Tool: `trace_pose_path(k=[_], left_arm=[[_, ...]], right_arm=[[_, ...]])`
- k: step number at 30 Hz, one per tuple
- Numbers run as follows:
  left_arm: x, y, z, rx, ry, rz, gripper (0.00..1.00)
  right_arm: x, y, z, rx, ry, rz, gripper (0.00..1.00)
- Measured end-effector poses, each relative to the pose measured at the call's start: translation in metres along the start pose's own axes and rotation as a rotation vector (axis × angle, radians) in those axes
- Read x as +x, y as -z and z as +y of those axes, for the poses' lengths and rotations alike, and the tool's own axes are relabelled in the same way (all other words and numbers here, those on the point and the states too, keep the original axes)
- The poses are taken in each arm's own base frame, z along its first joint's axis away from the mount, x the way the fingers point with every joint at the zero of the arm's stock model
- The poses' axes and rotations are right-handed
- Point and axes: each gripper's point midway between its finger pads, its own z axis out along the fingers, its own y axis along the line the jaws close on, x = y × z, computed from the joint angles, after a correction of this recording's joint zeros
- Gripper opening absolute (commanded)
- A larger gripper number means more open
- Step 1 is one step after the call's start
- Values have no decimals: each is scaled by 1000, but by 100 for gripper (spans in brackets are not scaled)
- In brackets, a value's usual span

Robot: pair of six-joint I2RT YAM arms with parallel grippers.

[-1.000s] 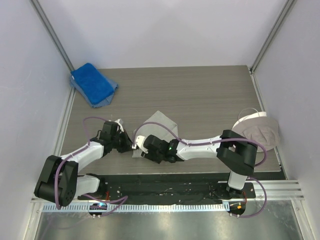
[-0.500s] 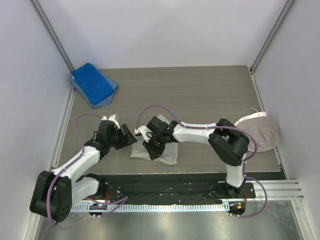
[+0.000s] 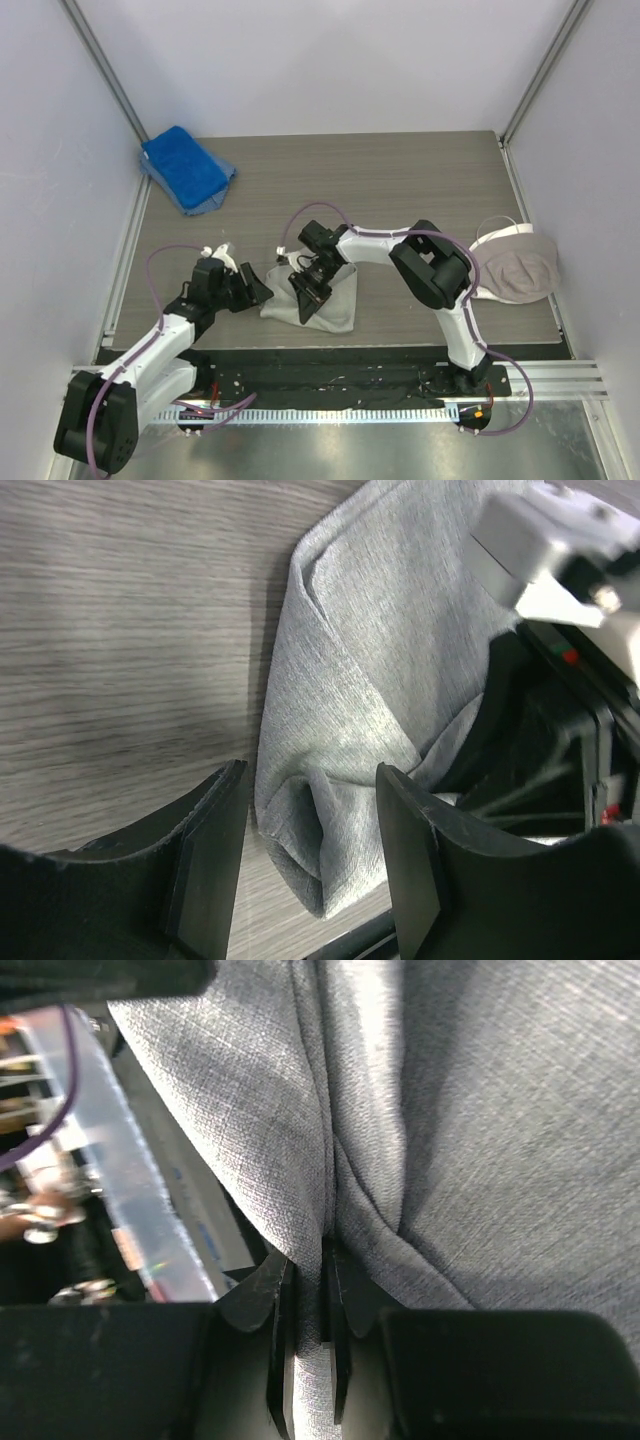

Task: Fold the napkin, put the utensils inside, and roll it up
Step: Roll the napkin with the utensil

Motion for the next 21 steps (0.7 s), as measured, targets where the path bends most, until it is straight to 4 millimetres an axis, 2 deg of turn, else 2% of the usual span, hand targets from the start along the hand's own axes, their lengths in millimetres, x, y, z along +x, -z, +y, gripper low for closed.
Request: trace_pose_path(k=[6, 12, 15, 21], left_arm=[[6, -1, -1, 31, 4, 6, 56], [5, -2, -5, 57, 18, -7, 50], [6, -4, -6, 69, 22, 0, 40], [10, -9, -5, 66, 43, 26, 11]], right_arm=[[0, 0, -2, -113, -130, 25, 19], [-1, 0, -4, -182, -215, 43, 19], [-1, 0, -5, -197, -238, 47, 19], [-2, 3, -7, -206, -267, 48, 20]])
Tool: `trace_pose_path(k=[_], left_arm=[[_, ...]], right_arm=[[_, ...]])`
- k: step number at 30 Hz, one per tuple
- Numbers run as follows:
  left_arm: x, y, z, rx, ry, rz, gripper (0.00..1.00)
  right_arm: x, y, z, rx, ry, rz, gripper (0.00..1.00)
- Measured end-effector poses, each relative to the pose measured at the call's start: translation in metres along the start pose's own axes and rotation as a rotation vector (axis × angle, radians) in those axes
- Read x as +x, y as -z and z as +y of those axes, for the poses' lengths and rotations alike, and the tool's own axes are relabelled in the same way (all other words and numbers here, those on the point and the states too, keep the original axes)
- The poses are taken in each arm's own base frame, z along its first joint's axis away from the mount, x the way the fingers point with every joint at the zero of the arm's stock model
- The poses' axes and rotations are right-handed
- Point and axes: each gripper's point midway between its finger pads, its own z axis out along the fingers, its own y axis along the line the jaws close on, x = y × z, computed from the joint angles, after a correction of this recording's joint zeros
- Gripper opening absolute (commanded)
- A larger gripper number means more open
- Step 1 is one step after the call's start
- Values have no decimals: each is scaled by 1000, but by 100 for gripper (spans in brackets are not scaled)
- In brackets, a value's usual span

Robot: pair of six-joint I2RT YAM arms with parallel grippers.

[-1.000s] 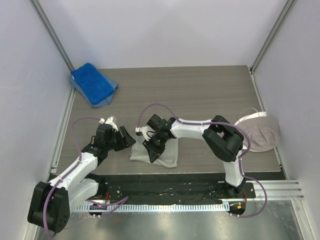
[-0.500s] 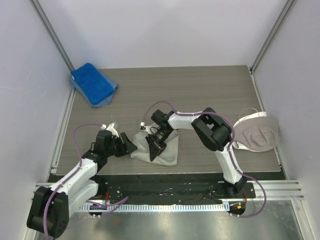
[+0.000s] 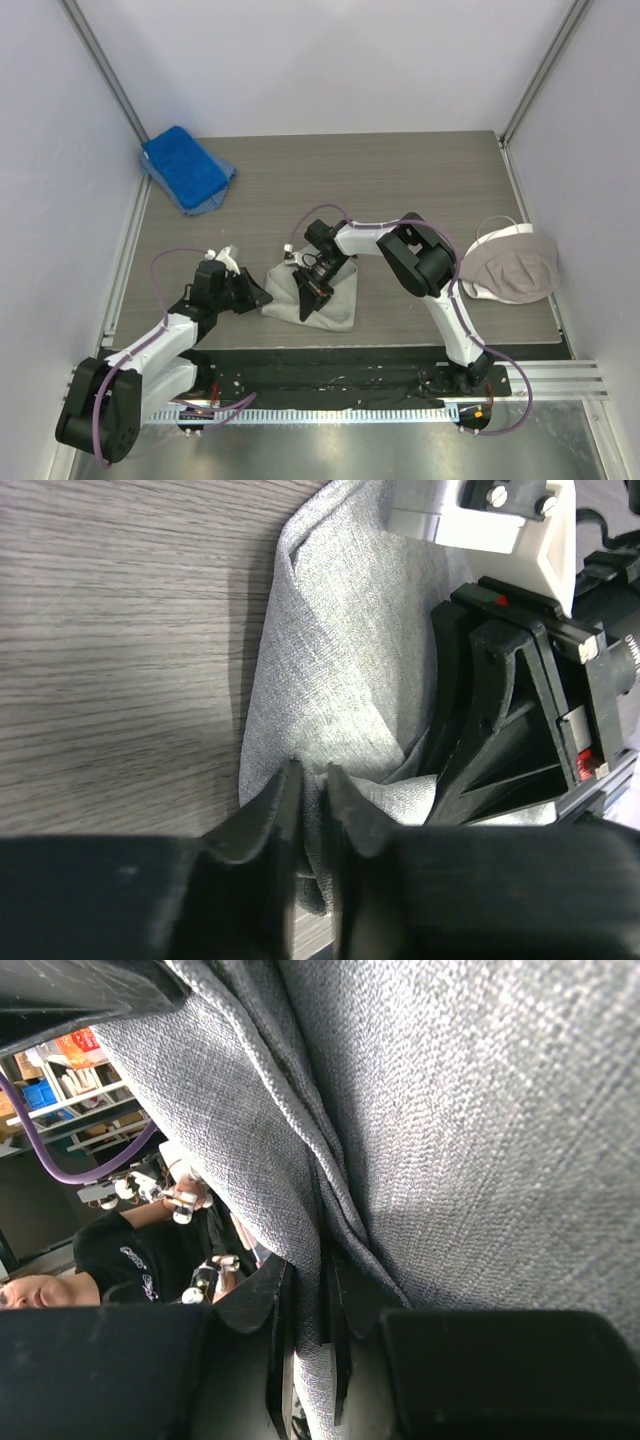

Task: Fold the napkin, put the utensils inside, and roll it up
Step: Roll the napkin with the utensil

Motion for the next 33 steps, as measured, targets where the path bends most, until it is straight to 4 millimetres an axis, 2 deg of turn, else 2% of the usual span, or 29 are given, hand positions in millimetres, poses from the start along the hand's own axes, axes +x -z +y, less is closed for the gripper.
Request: trace_pose_path(k=[3, 7, 8, 12, 17, 22, 24, 27, 30, 33], left_arm=[[1, -1, 0, 1, 6, 4, 0], [3, -2, 3, -10, 9, 17, 0], [4, -2, 4, -16, 11, 23, 0], [6, -3, 6, -24, 16, 32, 0], [5, -4, 6, -33, 20, 37, 0], [5, -5, 7, -42, 23, 41, 0], [5, -5, 7, -42, 23, 41, 0], [5, -5, 7, -43, 24, 41, 0], [5, -5, 8, -44, 24, 42, 0], [5, -5, 8, -46, 25, 45, 0]], right_arm=[[-1, 1, 0, 4, -7, -2, 25], [-5, 3, 3, 13, -20, -9, 40], [-6, 4, 5, 19, -19, -14, 47], [-15, 14, 11, 80, 33, -60, 60], [-36, 43, 28, 201, 196, -204, 65], [-29, 70, 50, 366, 373, -338, 70], [-23, 69, 57, 475, 472, -384, 70], [-7, 54, 61, 636, 624, -421, 71], [6, 37, 53, 773, 736, -444, 72], [10, 38, 34, 896, 776, -463, 72]])
